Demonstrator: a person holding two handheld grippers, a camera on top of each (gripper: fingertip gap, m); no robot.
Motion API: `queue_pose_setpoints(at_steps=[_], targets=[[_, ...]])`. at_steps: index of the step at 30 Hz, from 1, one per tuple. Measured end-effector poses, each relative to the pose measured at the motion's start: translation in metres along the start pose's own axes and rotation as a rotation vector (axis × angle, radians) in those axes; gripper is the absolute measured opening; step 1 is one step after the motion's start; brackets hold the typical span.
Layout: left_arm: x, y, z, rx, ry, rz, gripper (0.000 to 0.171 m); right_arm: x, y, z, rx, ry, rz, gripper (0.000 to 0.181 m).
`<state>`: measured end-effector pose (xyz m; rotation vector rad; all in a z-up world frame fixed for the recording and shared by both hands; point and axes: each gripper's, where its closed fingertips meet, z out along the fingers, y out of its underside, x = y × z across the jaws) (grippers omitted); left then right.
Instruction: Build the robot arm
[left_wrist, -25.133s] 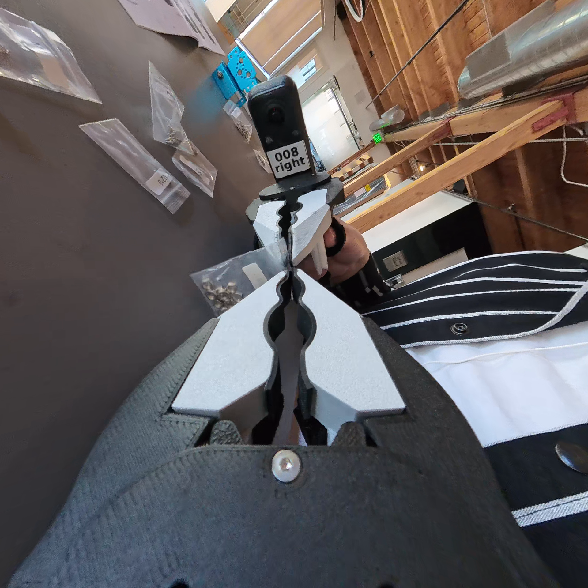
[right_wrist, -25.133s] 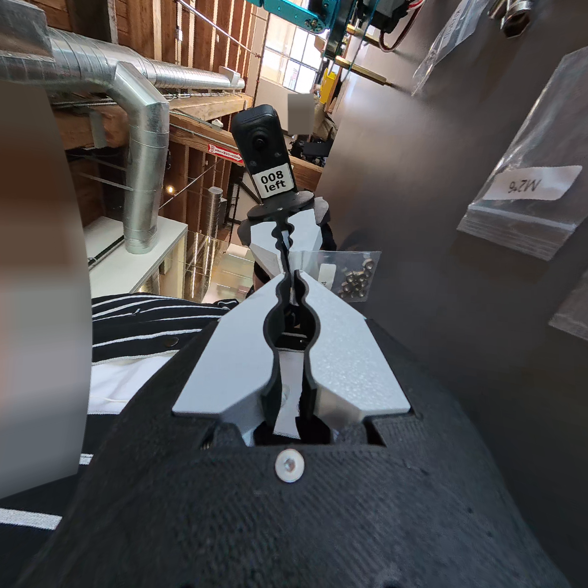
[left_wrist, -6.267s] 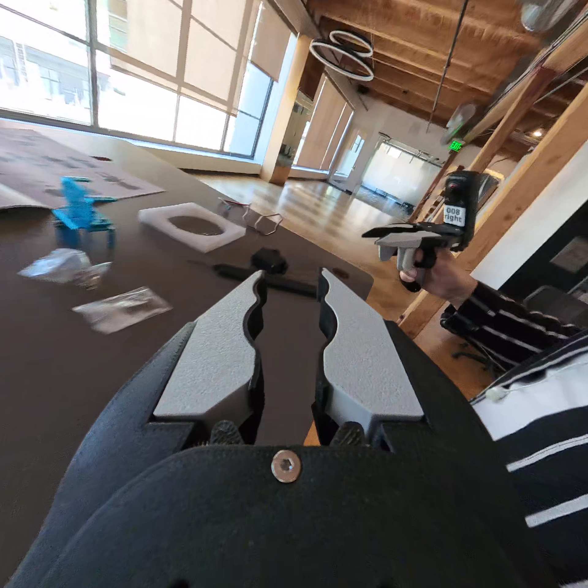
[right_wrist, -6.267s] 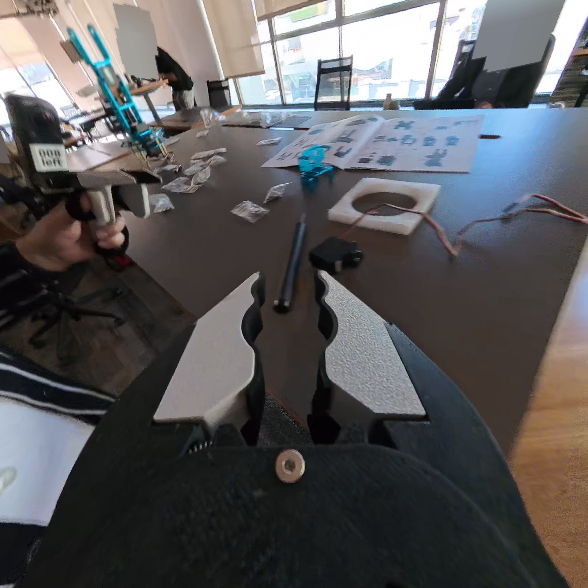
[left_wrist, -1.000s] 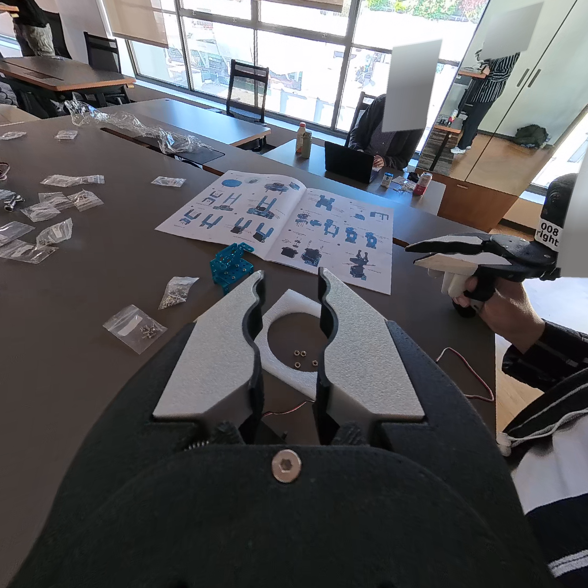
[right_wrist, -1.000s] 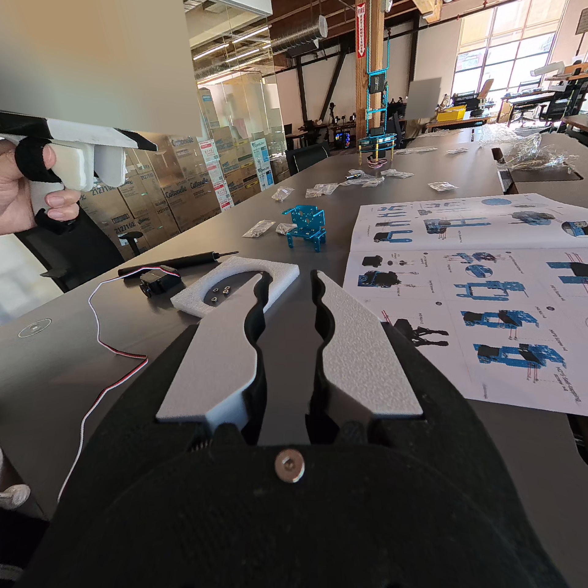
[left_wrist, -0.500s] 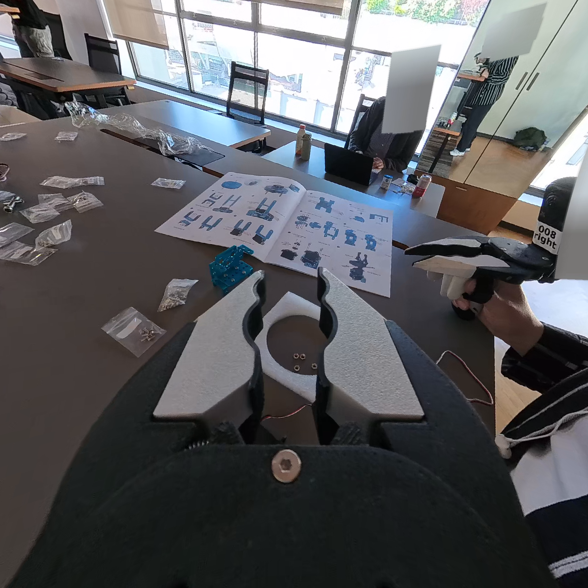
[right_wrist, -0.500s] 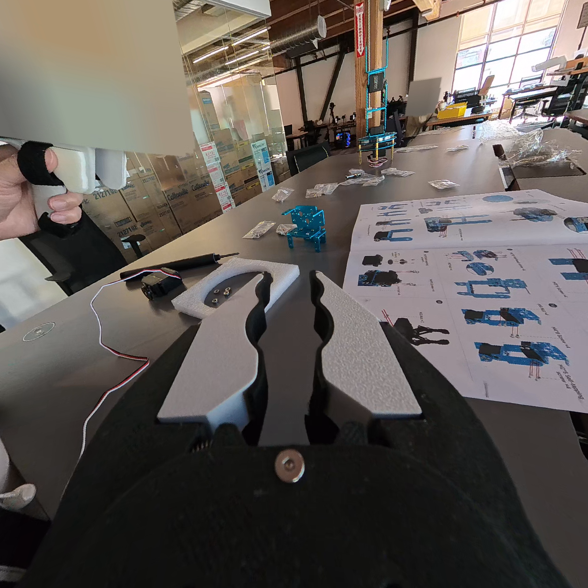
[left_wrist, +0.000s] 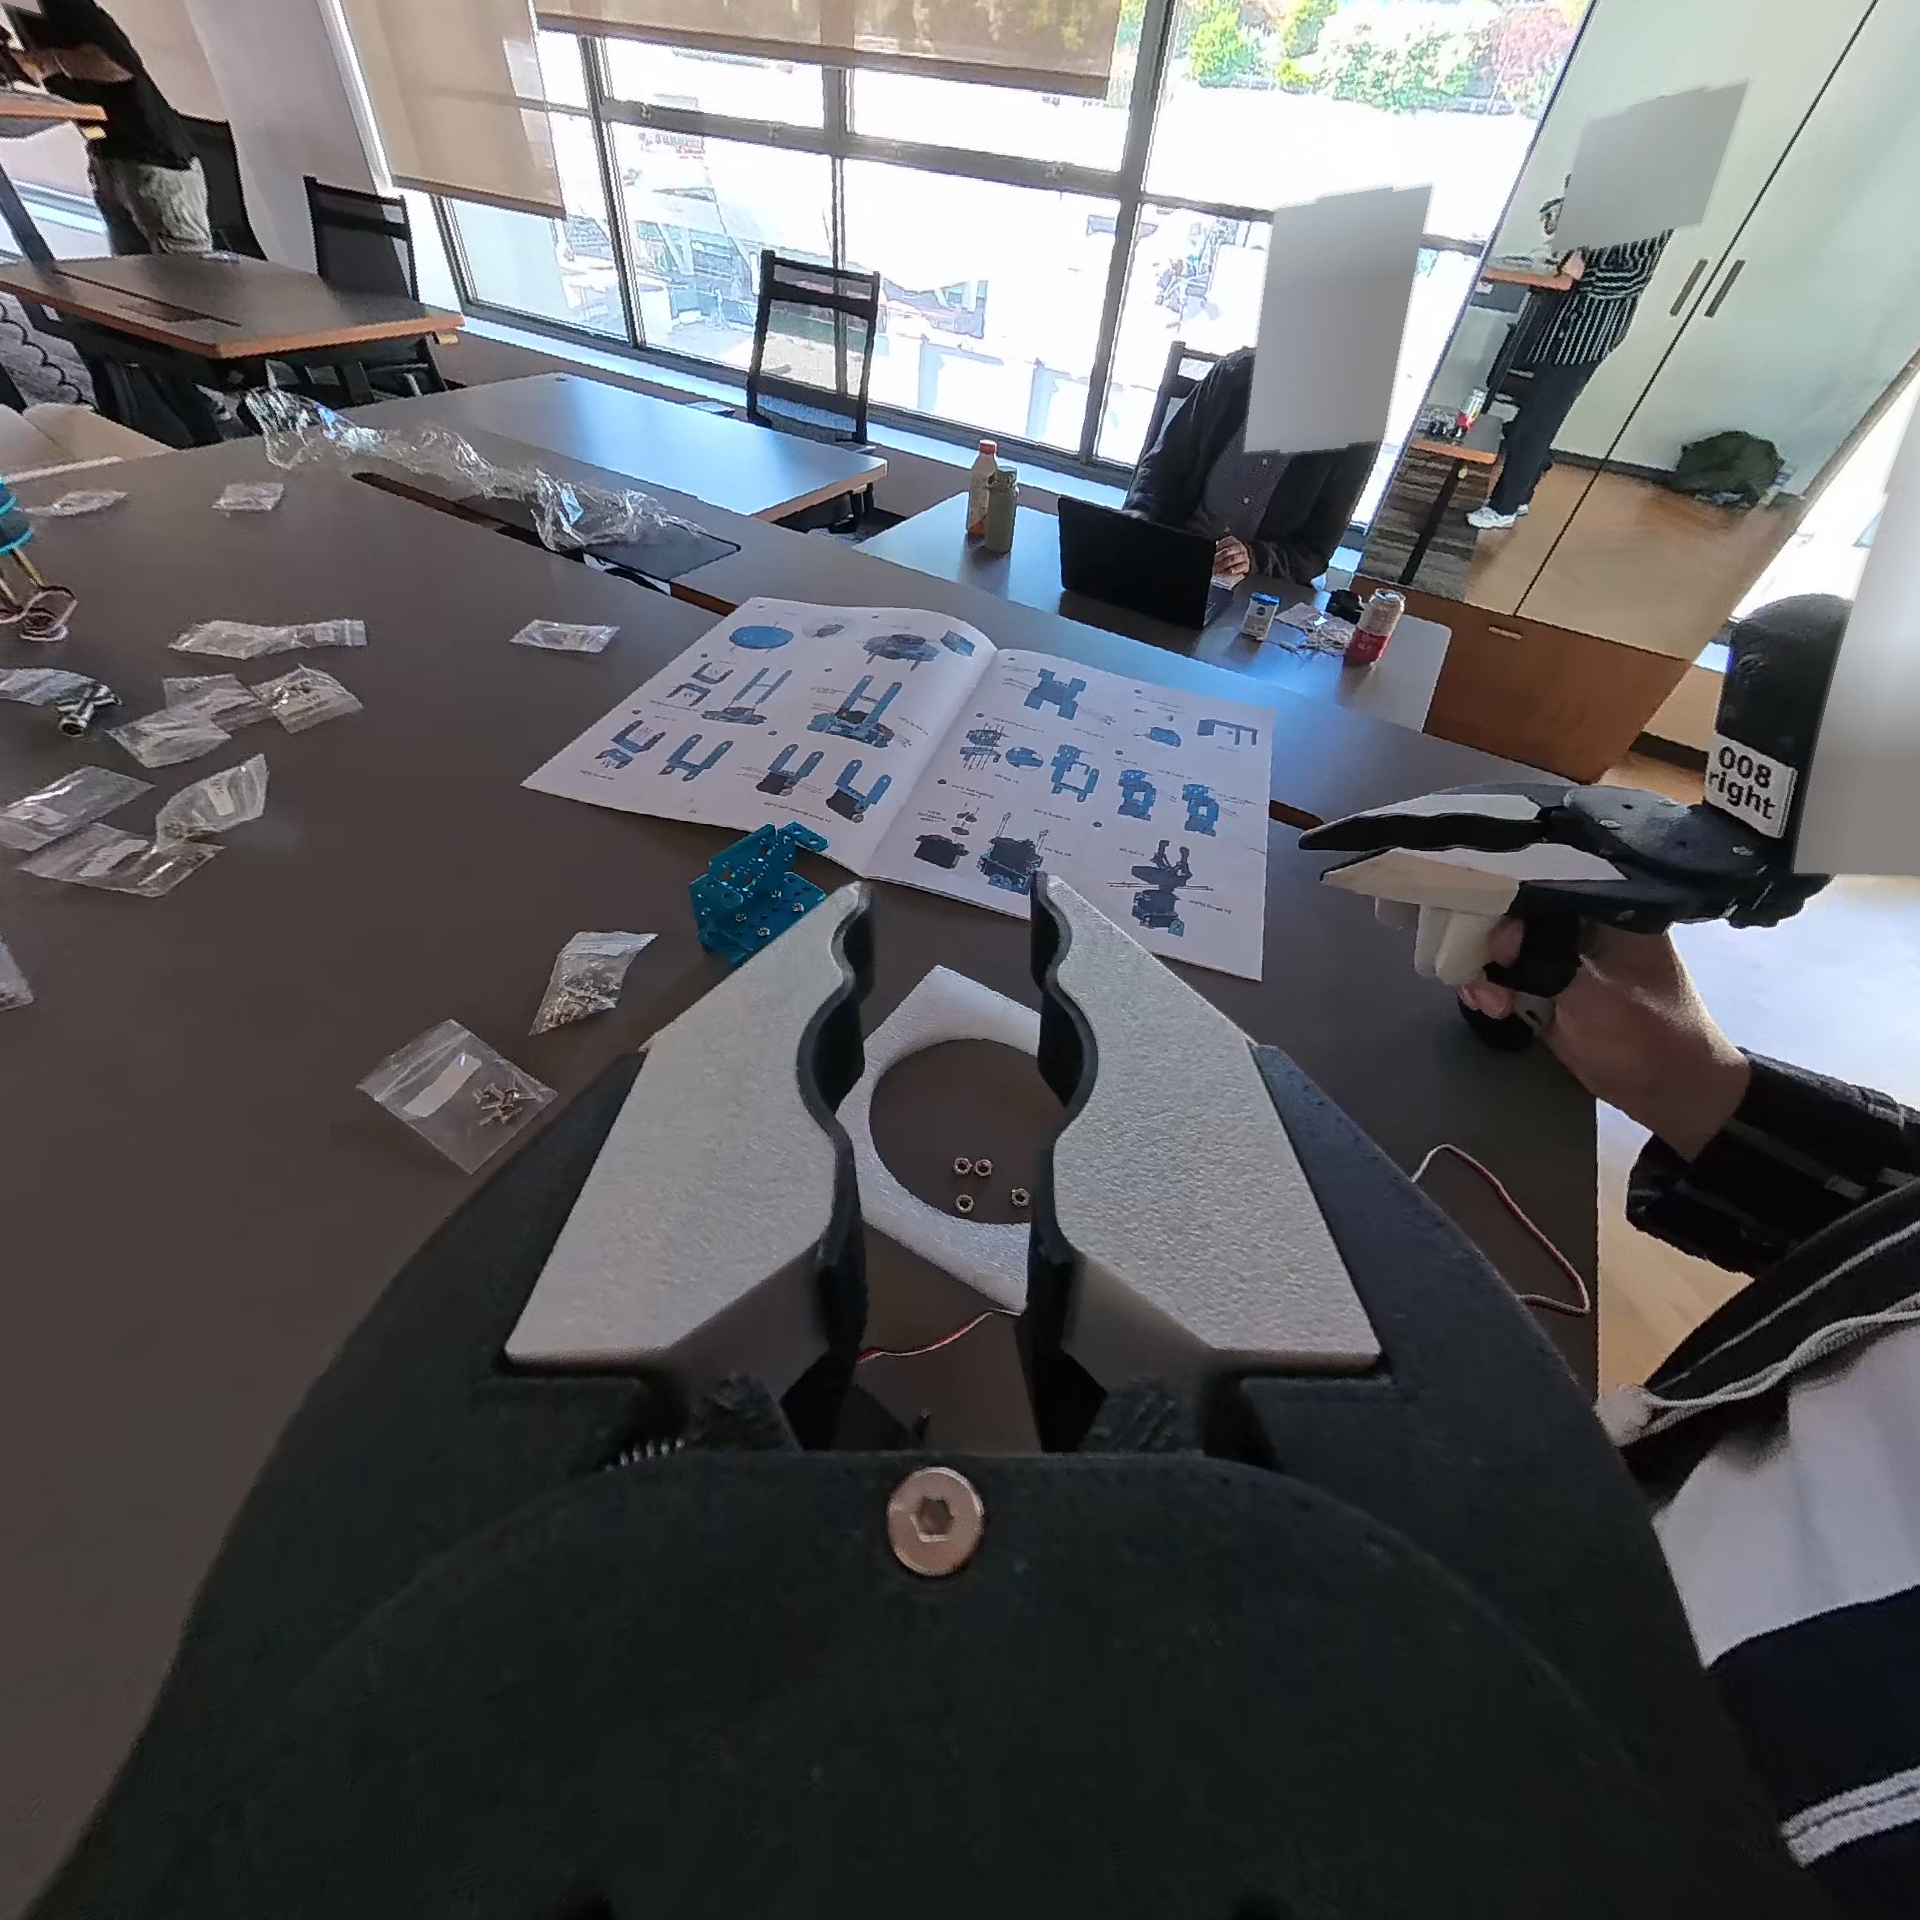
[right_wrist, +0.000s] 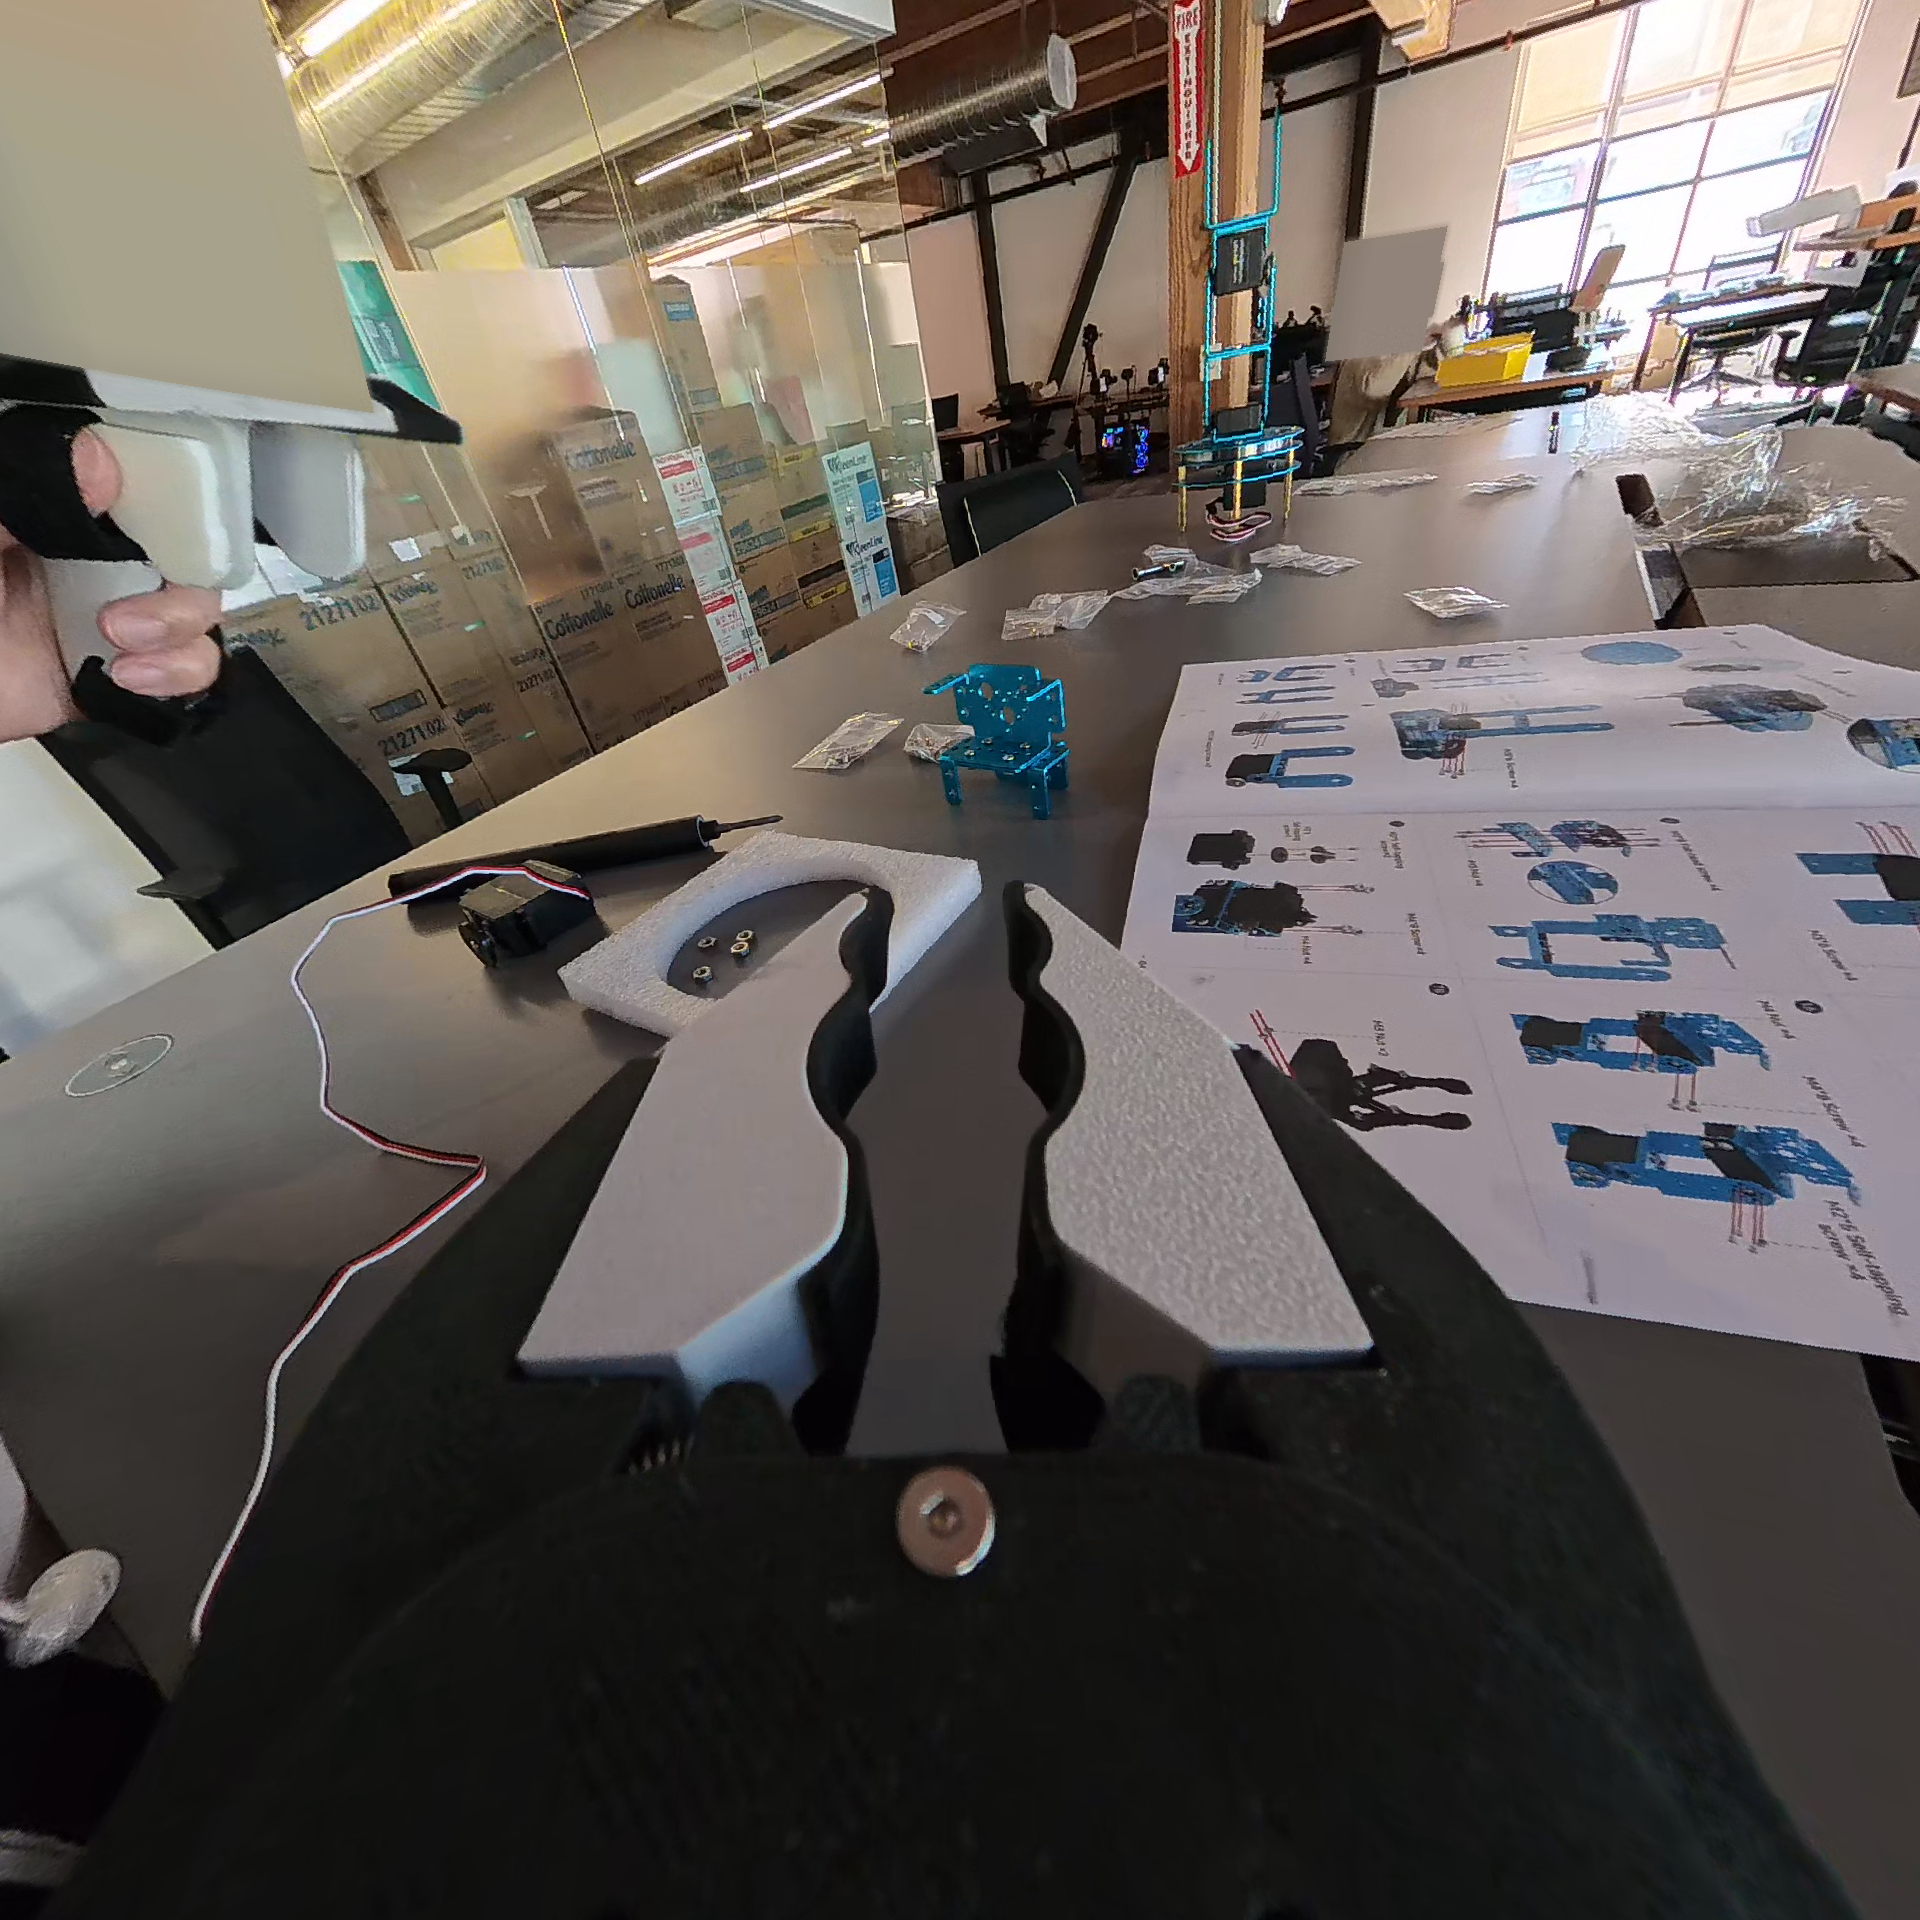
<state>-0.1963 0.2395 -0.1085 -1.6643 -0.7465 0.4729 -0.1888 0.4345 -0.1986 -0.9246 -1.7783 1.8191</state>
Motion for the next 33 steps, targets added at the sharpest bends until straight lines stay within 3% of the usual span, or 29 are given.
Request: queue_pose_setpoints(at_steps=[12,21,27,33], targets=[[0.001,-0.003,-0.006,0.004,-0.011,0.007,0.028,0.002,-0.003,-0.003,0.027,0.014,-0.011,0.02],[-0.006,0.008,-0.024,-0.026,-0.009,0.0,0.029,0.005,-0.007,-0.006,0.06,0.061,-0.037,0.007],[-0.018,0.01,-0.061,0.003,-0.014,0.003,0.03,0.007,-0.004,-0.004,0.037,0.074,-0.037,0.007],[-0.049,0.014,-0.131,0.107,-0.026,-0.02,0.031,0.015,-0.007,-0.007,0.051,0.143,-0.06,0.012]])
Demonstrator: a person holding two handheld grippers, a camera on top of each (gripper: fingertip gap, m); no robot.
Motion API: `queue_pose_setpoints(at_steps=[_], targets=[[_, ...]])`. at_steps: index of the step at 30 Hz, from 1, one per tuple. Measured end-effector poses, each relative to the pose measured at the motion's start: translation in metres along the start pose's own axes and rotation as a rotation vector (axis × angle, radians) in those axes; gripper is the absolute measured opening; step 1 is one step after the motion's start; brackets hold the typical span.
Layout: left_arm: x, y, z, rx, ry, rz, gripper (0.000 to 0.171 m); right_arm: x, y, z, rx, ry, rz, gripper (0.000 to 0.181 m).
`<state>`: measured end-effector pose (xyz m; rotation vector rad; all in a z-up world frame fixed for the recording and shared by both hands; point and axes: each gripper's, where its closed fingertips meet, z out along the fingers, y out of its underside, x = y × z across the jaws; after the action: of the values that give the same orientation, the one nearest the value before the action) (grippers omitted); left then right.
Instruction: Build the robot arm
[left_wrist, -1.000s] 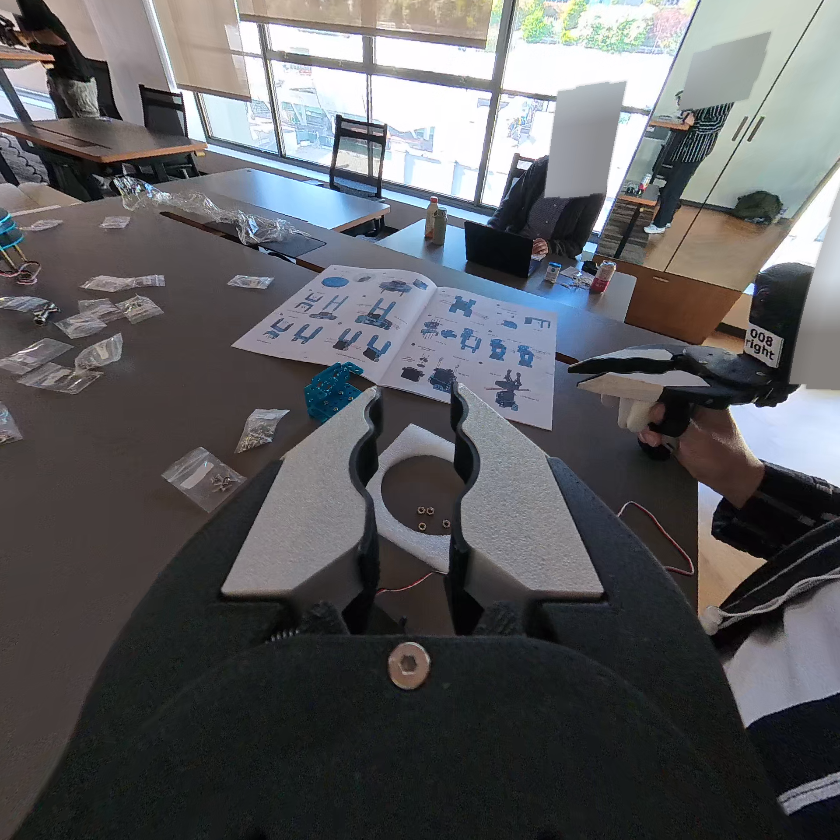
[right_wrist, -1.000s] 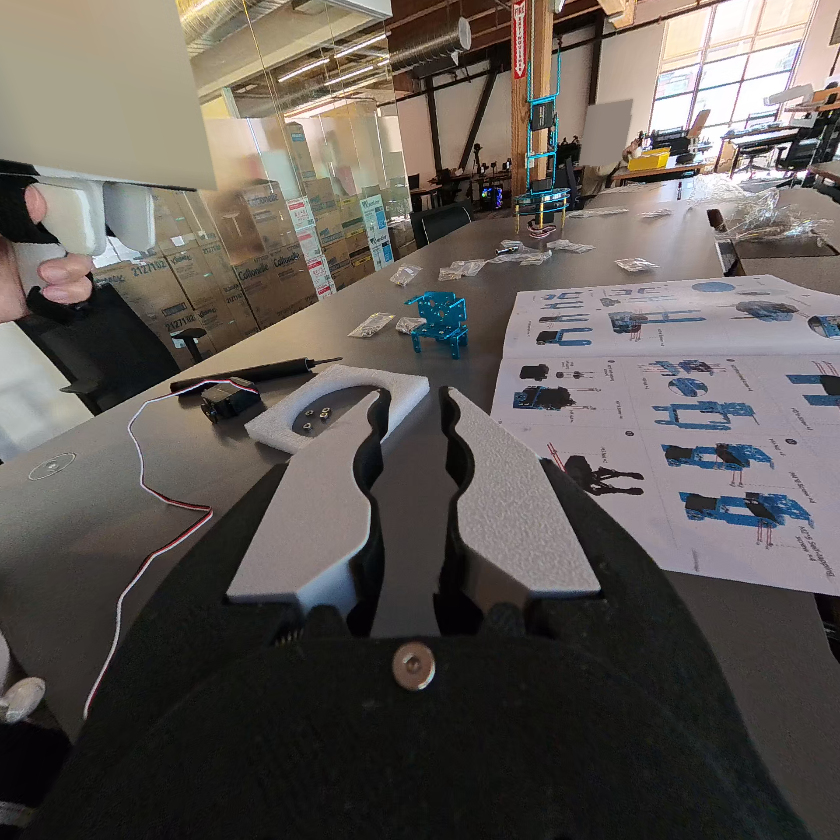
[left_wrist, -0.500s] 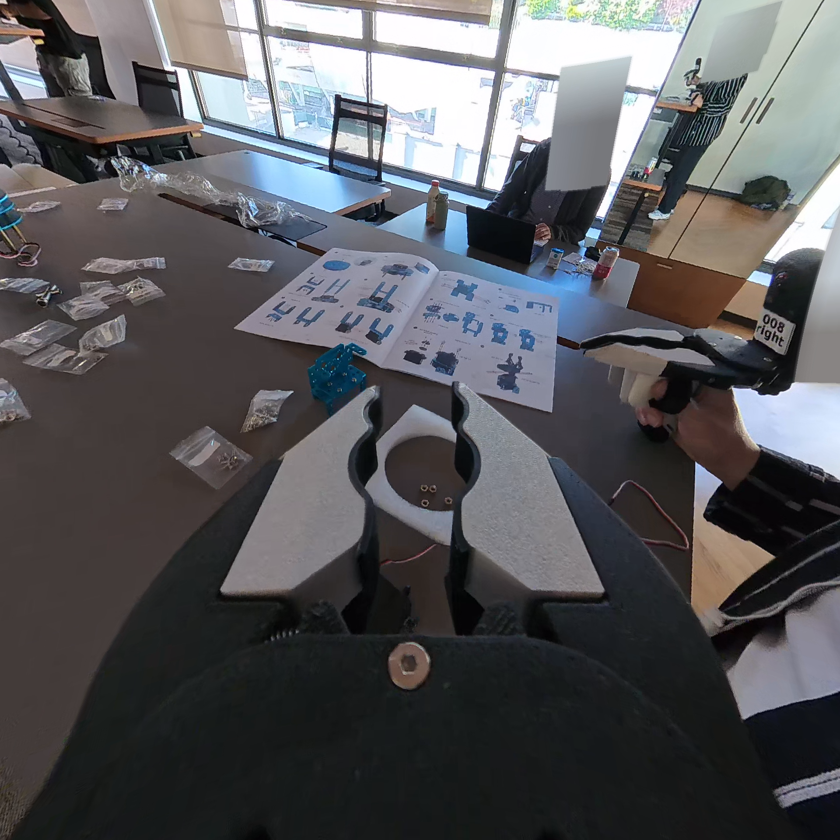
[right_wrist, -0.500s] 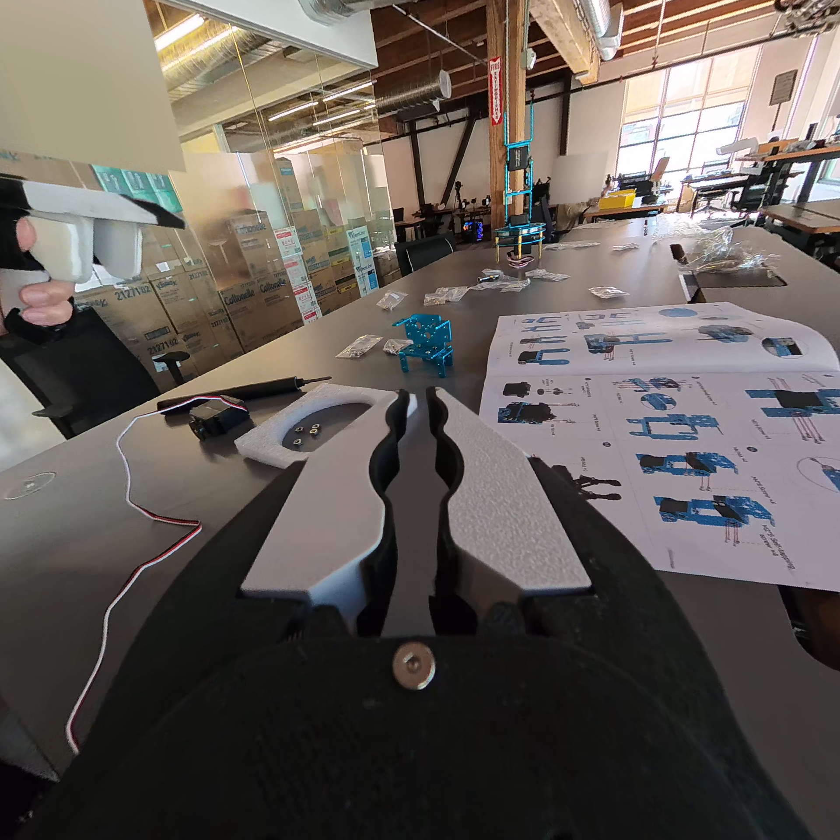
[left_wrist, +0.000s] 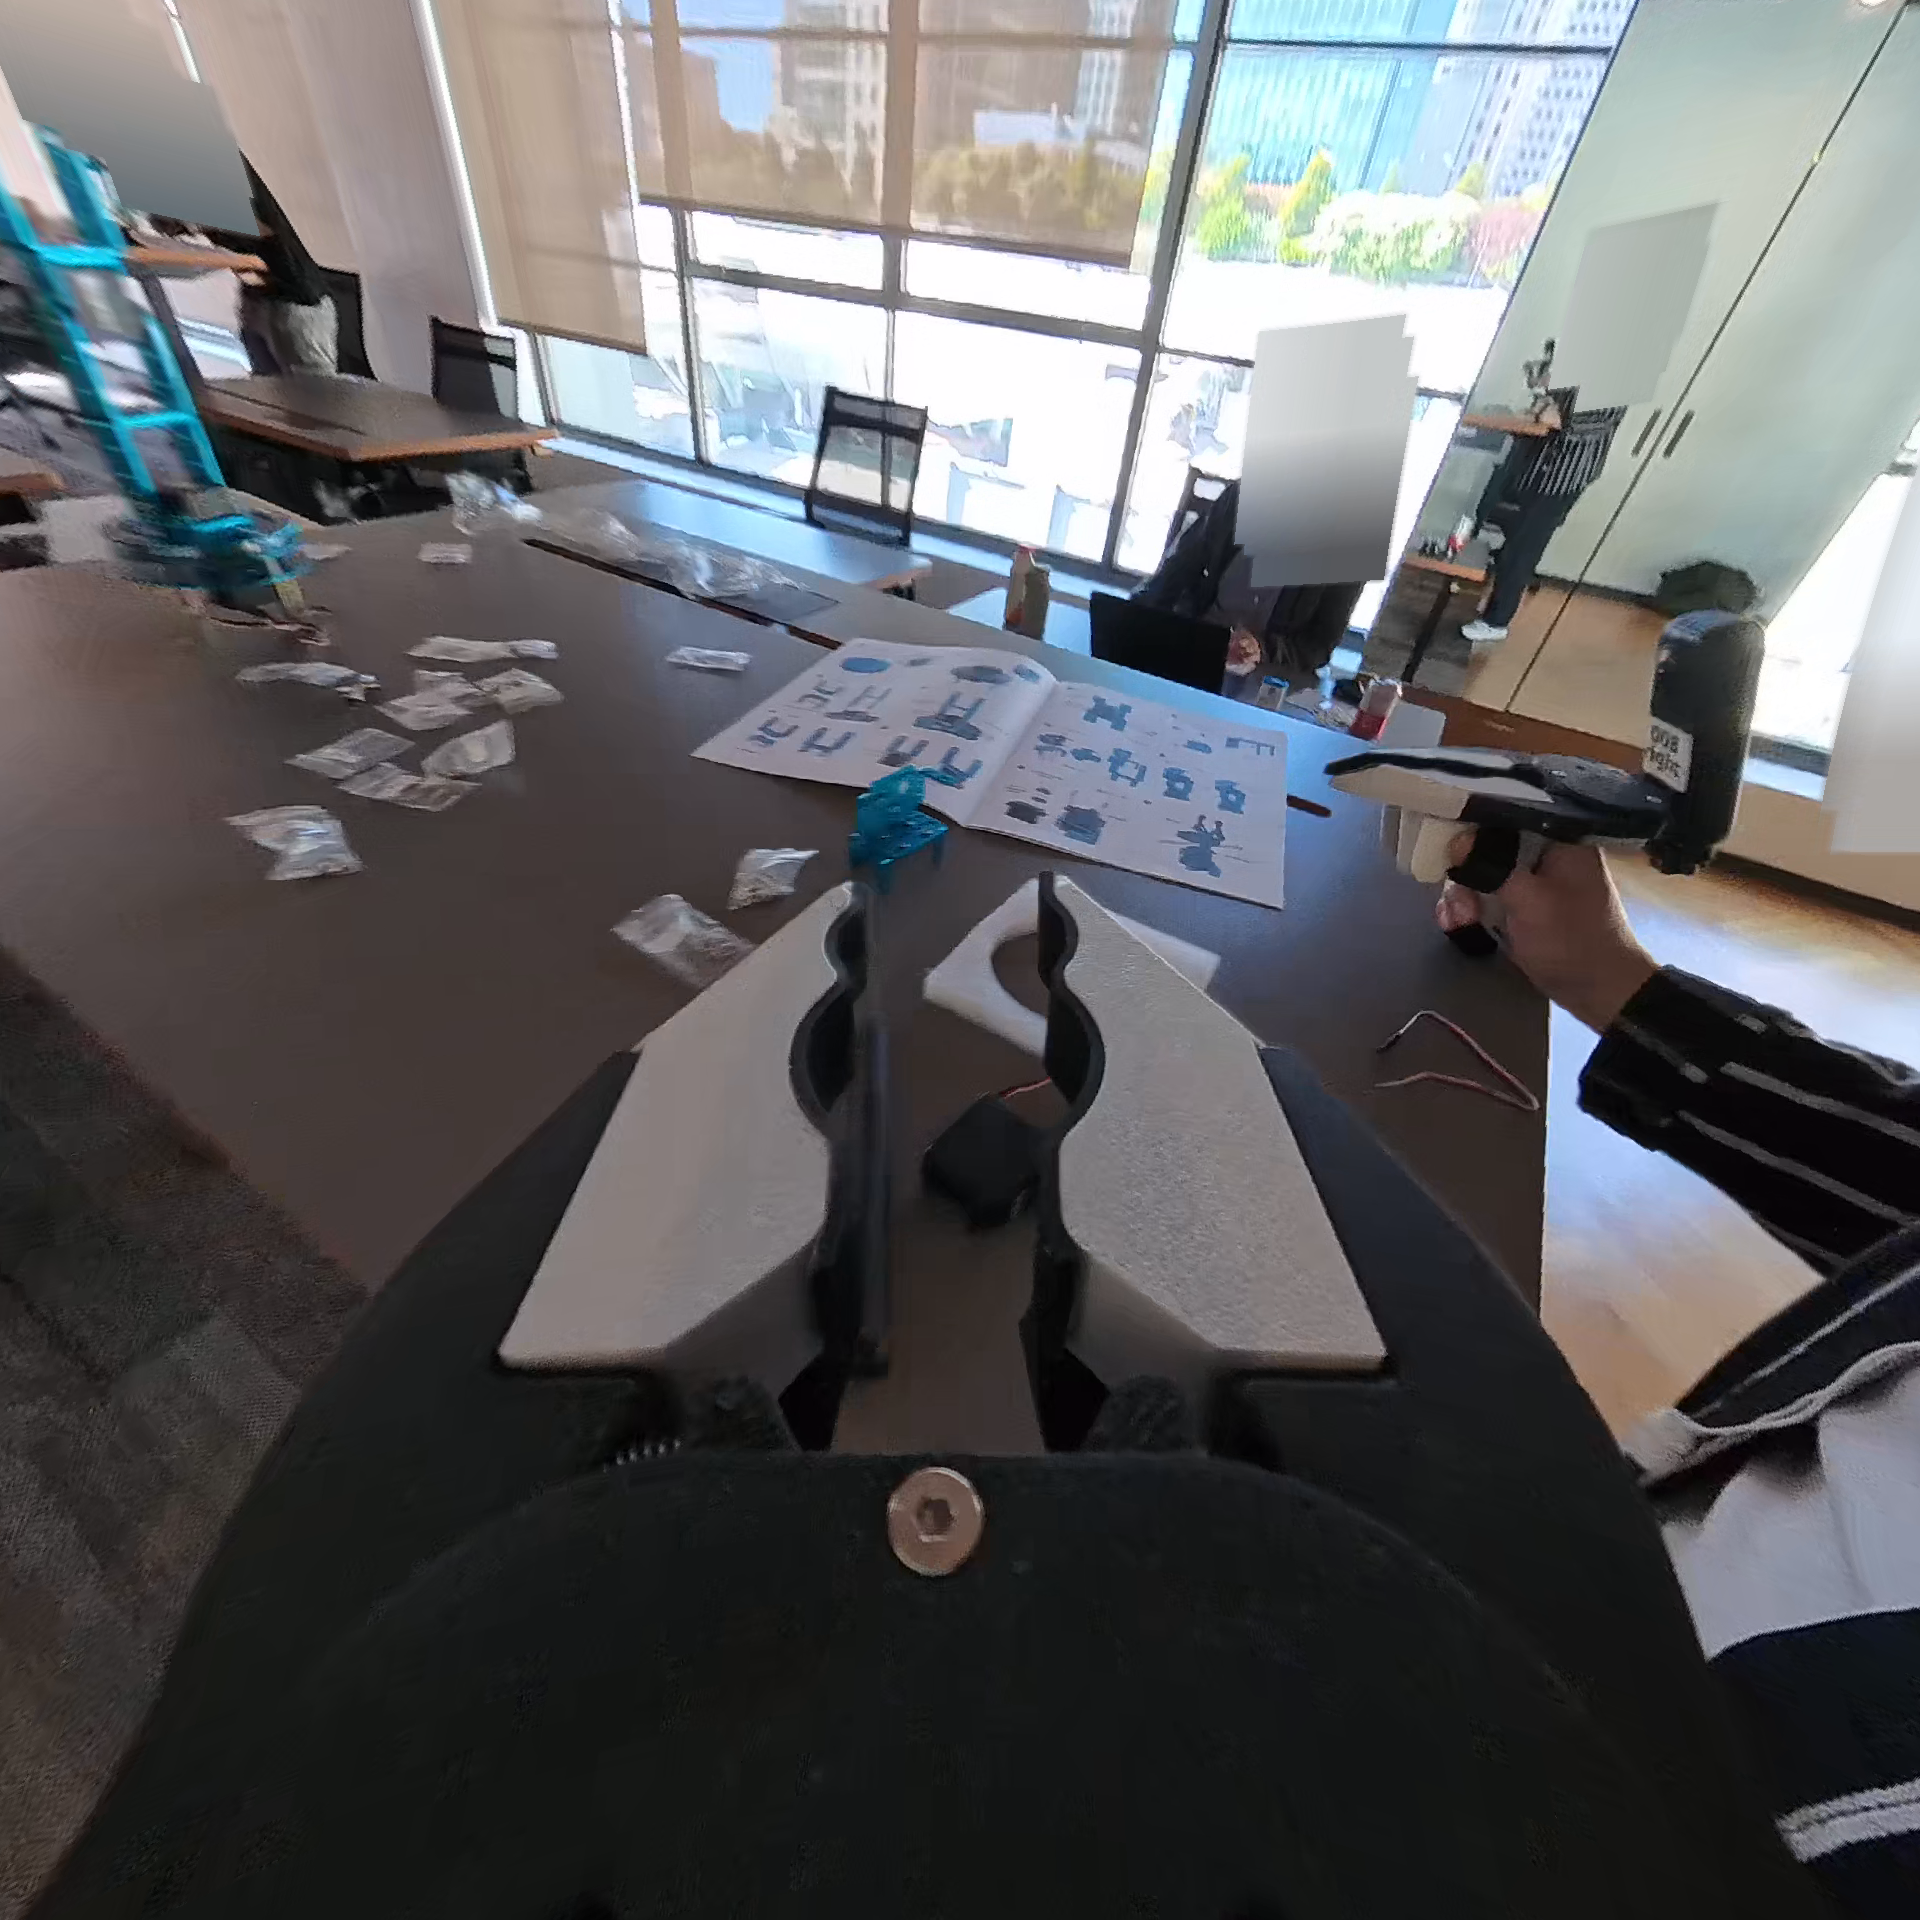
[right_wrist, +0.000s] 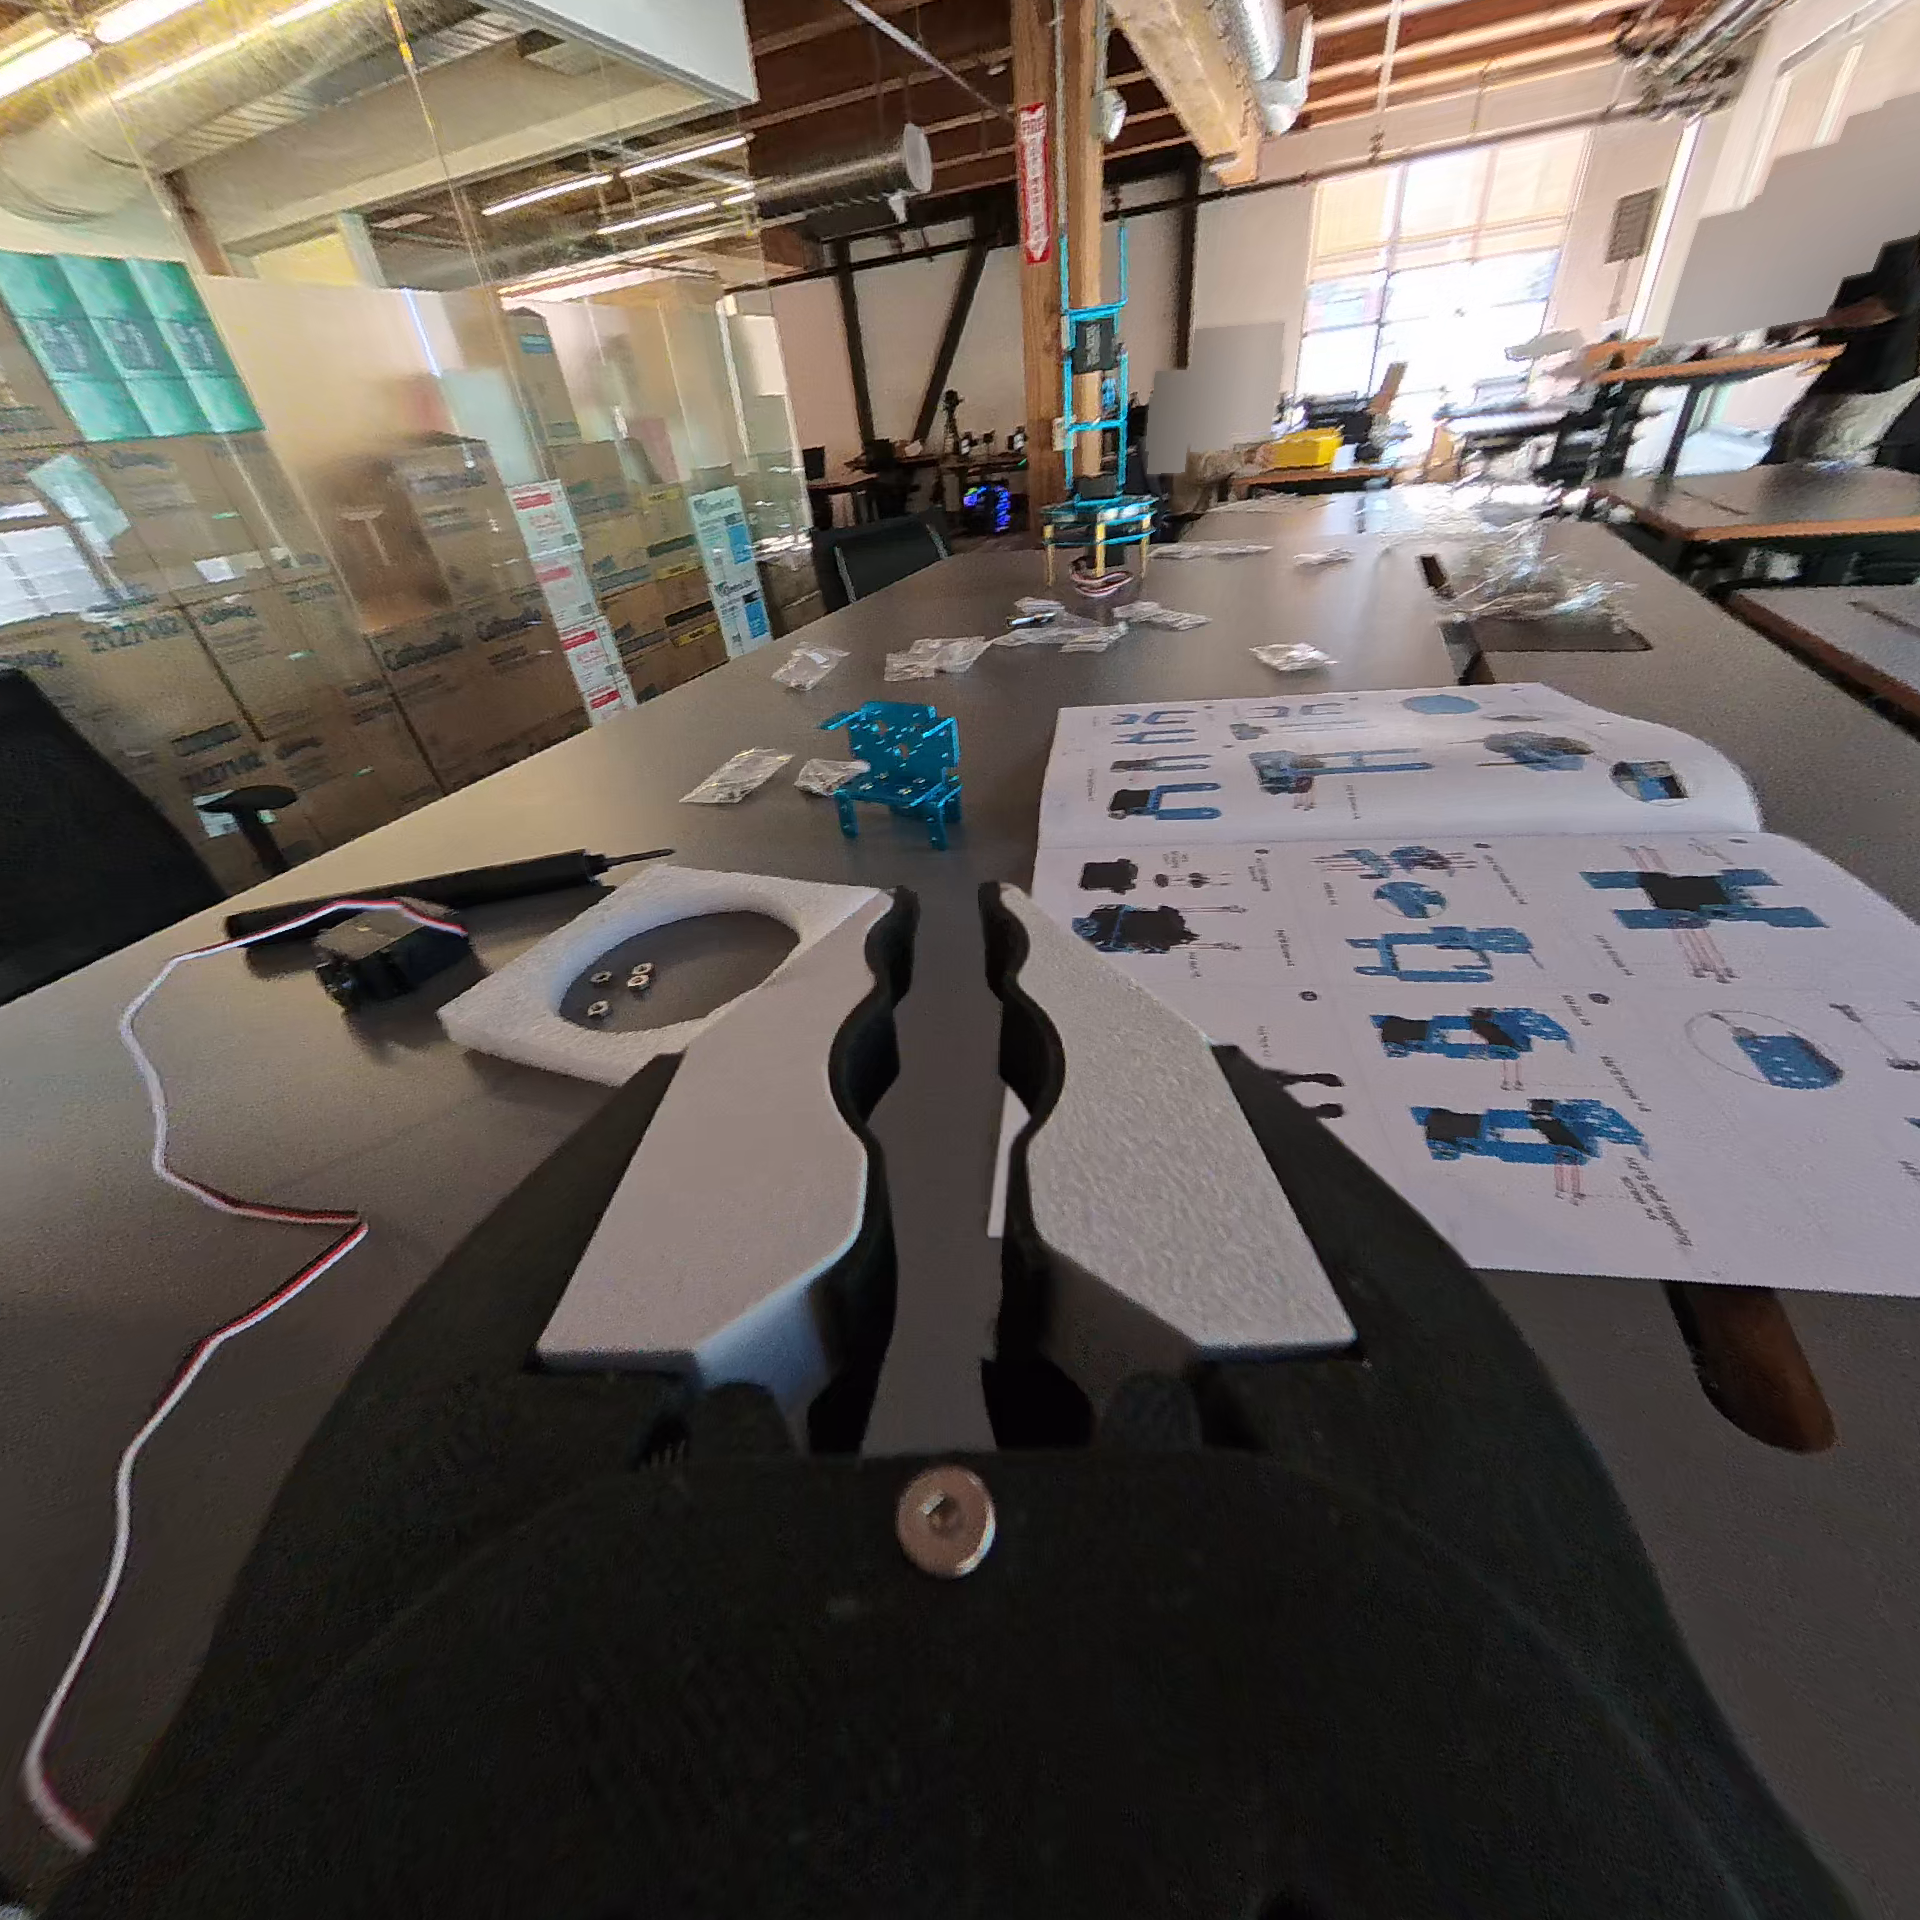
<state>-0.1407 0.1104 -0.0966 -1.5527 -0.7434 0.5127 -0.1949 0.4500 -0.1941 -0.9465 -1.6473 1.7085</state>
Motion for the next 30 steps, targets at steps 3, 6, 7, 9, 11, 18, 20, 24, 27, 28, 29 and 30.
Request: queue_pose_setpoints(at_steps=[3,6,7,9,11,18,20,24,27,28,29,30], targets=[[-0.035,-0.002,-0.059,0.057,-0.064,0.028,0.033,0.002,-0.009,-0.005,0.053,0.099,-0.085,0.012],[-0.078,0.007,-0.136,0.072,-0.118,0.029,0.035,-0.036,-0.033,-0.005,0.05,0.21,-0.098,0.014],[-0.094,0.012,-0.165,0.078,-0.134,0.019,0.035,-0.054,-0.046,-0.004,0.069,0.274,-0.104,0.014],[-0.129,0.025,-0.226,0.075,-0.174,-0.005,0.035,-0.095,-0.064,0.002,0.105,0.376,-0.092,0.014],[-0.167,0.039,-0.29,0.041,-0.224,-0.051,0.037,-0.134,-0.071,0.023,0.09,0.405,-0.093,0.014],[-0.282,0.059,-0.475,0.079,-0.481,-0.159,0.036,-0.207,-0.07,0.127,-0.206,0.453,-0.18,0.033],[-0.31,0.055,-0.502,0.115,-0.539,-0.154,0.036,-0.223,-0.079,0.147,-0.194,0.446,-0.204,0.034],[-0.354,0.035,-0.51,0.174,-0.563,-0.135,0.035,-0.225,-0.087,0.177,-0.231,0.446,-0.204,0.037],[-0.383,0.027,-0.489,0.14,-0.56,-0.097,0.035,-0.216,-0.09,0.199,-0.247,0.434,-0.209,0.036],[-0.393,0.025,-0.479,0.12,-0.56,-0.085,0.035,-0.214,-0.089,0.209,-0.262,0.413,-0.211,0.036],[-0.404,0.022,-0.47,0.103,-0.564,-0.07,0.035,-0.212,-0.088,0.218,-0.289,0.385,-0.222,0.037],[-0.415,0.018,-0.46,0.093,-0.573,-0.05,0.035,-0.208,-0.086,0.227,-0.329,0.368,-0.249,0.036]])
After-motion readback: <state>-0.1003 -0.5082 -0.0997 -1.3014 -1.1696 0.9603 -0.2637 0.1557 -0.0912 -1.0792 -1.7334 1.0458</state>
